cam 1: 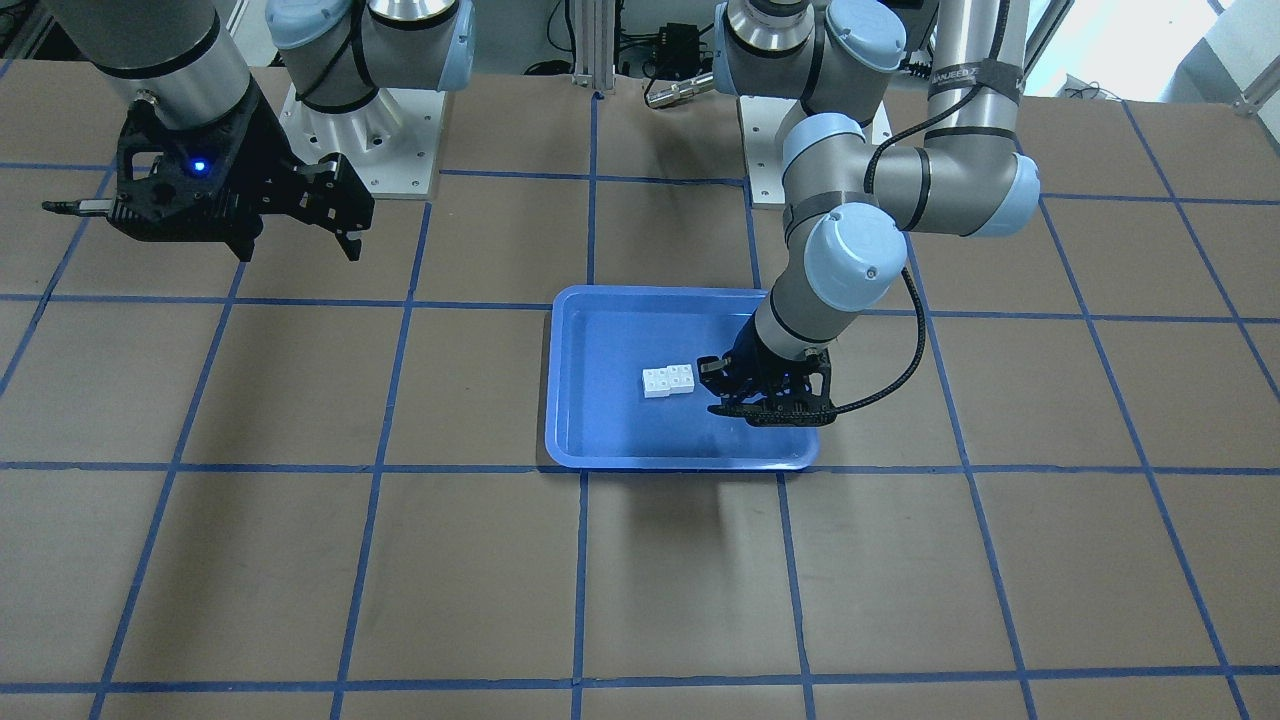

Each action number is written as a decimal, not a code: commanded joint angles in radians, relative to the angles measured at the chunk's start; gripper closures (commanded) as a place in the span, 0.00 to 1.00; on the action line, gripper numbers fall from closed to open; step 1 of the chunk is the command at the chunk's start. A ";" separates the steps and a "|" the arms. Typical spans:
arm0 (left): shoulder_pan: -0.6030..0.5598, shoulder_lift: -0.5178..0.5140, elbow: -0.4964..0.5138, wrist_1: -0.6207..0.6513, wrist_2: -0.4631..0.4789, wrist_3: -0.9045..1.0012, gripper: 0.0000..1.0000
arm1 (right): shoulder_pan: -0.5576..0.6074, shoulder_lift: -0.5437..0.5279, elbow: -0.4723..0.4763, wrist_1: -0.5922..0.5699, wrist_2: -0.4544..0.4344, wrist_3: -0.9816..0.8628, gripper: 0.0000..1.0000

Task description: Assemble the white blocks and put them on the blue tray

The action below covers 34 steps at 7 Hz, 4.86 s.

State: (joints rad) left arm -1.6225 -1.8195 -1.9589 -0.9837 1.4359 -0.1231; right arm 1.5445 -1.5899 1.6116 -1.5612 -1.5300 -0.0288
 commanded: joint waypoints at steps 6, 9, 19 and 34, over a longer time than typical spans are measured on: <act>0.079 0.187 0.354 -0.489 0.190 0.183 0.62 | 0.000 0.002 0.025 -0.003 -0.004 0.000 0.00; 0.072 0.264 0.365 -0.546 0.176 0.175 0.00 | 0.000 0.002 0.106 -0.006 0.001 0.010 0.00; 0.073 0.226 0.414 -0.655 0.169 0.180 0.00 | 0.000 0.002 0.130 -0.019 0.001 0.007 0.00; 0.072 0.232 0.410 -0.655 0.170 0.183 0.00 | 0.000 0.002 0.130 -0.019 -0.001 0.006 0.00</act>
State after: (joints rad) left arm -1.5508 -1.5861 -1.5481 -1.6383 1.6059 0.0598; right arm 1.5447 -1.5883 1.7412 -1.5798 -1.5291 -0.0221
